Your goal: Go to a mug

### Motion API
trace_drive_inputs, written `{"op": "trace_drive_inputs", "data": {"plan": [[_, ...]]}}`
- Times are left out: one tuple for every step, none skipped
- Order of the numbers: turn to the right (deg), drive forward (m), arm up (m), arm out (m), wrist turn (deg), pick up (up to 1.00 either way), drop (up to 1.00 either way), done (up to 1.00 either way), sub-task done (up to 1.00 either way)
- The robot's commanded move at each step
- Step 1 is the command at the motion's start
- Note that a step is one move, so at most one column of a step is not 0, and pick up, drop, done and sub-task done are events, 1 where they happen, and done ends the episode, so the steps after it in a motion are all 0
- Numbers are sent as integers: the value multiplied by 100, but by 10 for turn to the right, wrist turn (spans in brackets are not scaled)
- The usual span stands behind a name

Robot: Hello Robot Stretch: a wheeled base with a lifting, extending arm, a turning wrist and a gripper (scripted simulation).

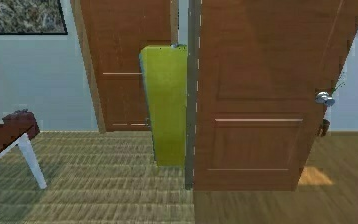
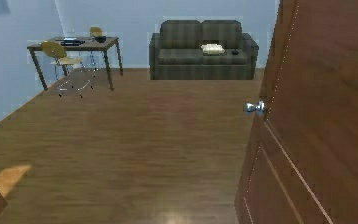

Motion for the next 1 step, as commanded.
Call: {"op": "trace_drive_inputs", "data": {"plan": [[-450, 0, 0, 0, 0, 0, 0, 0, 0]]}}
